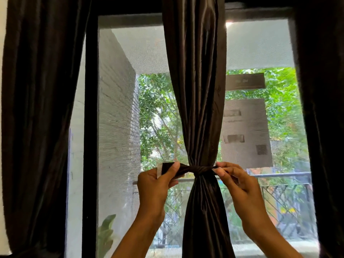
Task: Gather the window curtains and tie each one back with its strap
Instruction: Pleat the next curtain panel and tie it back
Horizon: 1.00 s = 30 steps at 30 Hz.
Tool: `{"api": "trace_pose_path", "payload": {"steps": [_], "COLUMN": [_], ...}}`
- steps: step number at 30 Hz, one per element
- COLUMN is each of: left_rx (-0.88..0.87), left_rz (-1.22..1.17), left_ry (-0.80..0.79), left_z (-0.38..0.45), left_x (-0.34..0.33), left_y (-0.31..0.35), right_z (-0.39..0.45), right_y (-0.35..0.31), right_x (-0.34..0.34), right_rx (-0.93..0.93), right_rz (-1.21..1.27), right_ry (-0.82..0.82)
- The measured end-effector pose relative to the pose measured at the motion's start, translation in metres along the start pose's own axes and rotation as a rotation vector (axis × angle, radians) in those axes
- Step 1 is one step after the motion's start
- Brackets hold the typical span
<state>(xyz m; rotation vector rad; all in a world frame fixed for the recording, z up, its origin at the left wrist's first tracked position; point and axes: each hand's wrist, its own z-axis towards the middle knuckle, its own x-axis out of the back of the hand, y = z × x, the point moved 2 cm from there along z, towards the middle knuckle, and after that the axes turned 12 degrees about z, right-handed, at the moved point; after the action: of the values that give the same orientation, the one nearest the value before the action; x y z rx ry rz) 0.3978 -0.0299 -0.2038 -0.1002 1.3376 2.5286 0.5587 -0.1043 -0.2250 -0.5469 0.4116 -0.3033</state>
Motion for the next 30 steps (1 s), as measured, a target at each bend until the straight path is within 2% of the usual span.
{"api": "trace_pose_path", "payload": {"steps": [5,10,15,19,24,27,30], "left_rx": [0.102,0.215,0.23,0.116,-0.116,-0.212,-0.273], "left_rz": [-0.074,-0.188,-0.213,-0.111,0.073,0.202,0.309], "left_ry": [-0.046,-0.049,-0.031,0.03,0.001,-0.01,0.057], "left_z": [-0.002,-0.002,-0.007,-0.013,-0.017,-0.014,-0.012], "left_x": [-0.002,0.007,0.015,0.018,0.015,0.018,0.02], "left_y": [-0.008,-0.008,-0.005,-0.008,0.002,0.007,0.005], "right_z": [0.002,-0.005,-0.012,-0.014,-0.006,-0.007,-0.013], "right_y": [0.001,-0.003,-0.005,-0.002,-0.007,-0.009,-0.013], "right_x": [0.013,0.019,0.02,0.015,0.008,0.008,0.006], "right_rx": [-0.135,-0.132,-0.115,-0.076,0.179,0.16,0.194], "right_rz": [0.129,0.093,0.064,-0.009,-0.381,-0.456,-0.516], "right_ry": [0.04,0.033,-0.003,-0.031,-0.031,-0.056,-0.06]}}
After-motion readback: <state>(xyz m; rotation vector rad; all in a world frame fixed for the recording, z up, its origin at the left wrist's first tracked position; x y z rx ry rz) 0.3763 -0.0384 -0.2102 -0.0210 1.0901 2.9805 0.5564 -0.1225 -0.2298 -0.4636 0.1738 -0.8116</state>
